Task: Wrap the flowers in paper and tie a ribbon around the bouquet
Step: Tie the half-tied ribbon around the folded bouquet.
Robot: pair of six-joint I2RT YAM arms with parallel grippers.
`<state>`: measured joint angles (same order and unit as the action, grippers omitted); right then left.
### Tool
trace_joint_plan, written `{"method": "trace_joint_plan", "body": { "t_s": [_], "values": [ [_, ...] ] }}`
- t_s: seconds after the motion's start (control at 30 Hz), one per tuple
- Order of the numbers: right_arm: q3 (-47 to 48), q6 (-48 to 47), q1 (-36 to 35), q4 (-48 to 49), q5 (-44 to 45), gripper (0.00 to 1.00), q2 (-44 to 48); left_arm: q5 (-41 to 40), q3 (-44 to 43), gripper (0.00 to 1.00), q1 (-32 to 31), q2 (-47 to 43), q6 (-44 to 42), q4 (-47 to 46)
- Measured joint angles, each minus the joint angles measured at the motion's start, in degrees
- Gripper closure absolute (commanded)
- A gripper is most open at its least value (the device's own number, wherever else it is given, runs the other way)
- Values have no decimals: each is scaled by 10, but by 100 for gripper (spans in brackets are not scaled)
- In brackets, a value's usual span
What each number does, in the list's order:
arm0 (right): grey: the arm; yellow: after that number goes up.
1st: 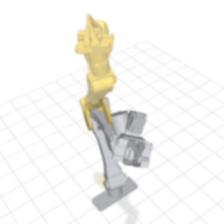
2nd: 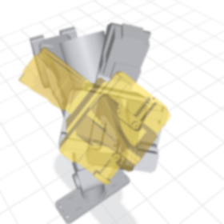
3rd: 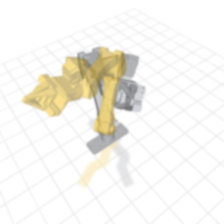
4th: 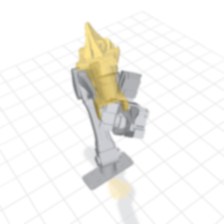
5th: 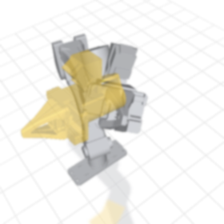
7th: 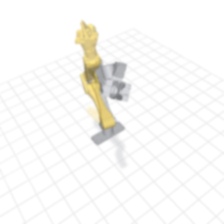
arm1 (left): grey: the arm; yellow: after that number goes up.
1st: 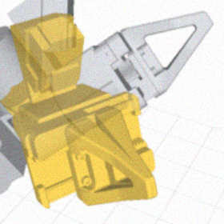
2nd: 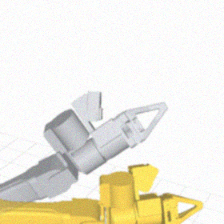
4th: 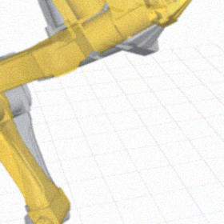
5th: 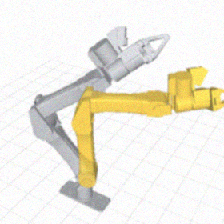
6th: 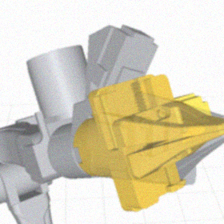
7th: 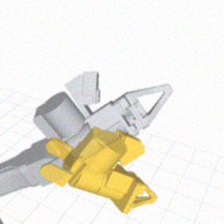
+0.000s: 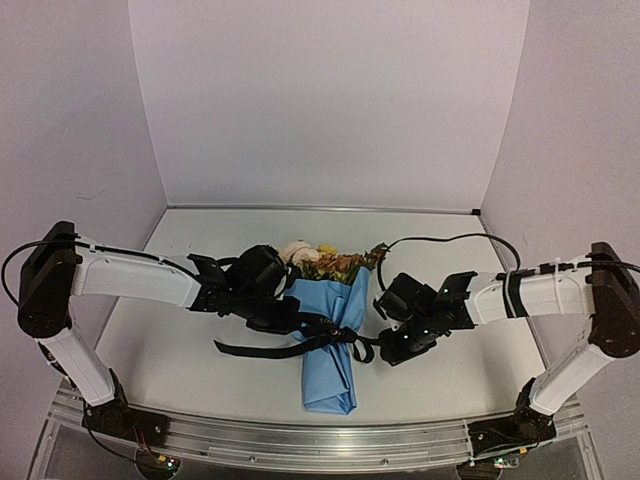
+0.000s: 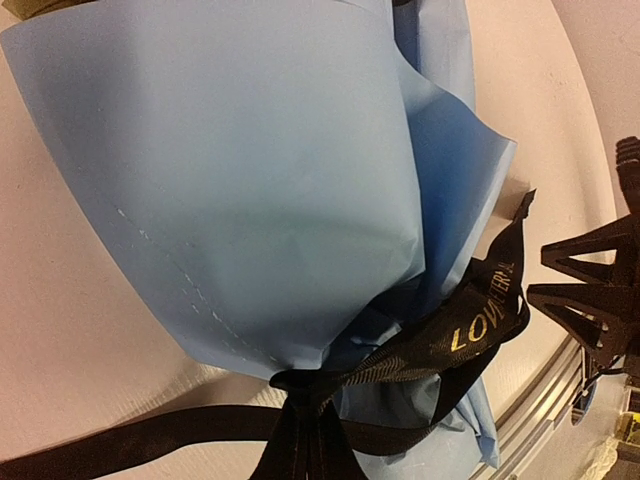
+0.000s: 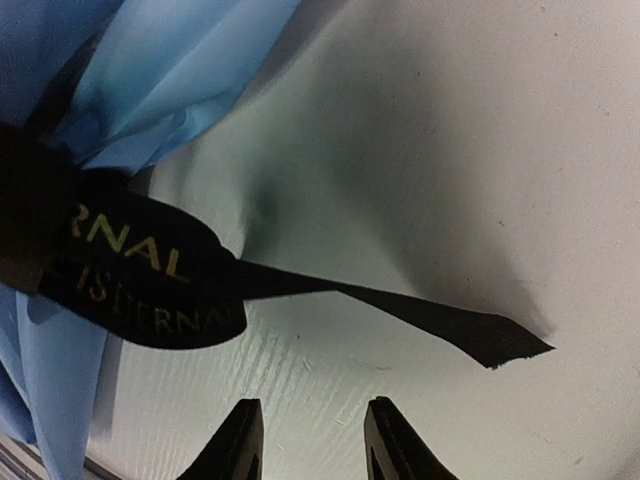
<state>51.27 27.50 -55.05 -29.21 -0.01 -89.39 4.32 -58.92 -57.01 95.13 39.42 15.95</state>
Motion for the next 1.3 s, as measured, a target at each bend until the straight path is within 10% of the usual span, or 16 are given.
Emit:
{"method": "trace_joint_plan", "body": {
  "t_s": [0.53,0.9,1.3],
  "values": [
    [9,101,-10,102,11,68,-71,0,-10,100,0,0,-5,18],
    [11,134,-27,116,19,100,-95,-7,-11,100,0,0,-12,33],
    [73,49,-29,-87,128,100,-50,-66,-9,100,11,0,-54,97]
  ]
}}
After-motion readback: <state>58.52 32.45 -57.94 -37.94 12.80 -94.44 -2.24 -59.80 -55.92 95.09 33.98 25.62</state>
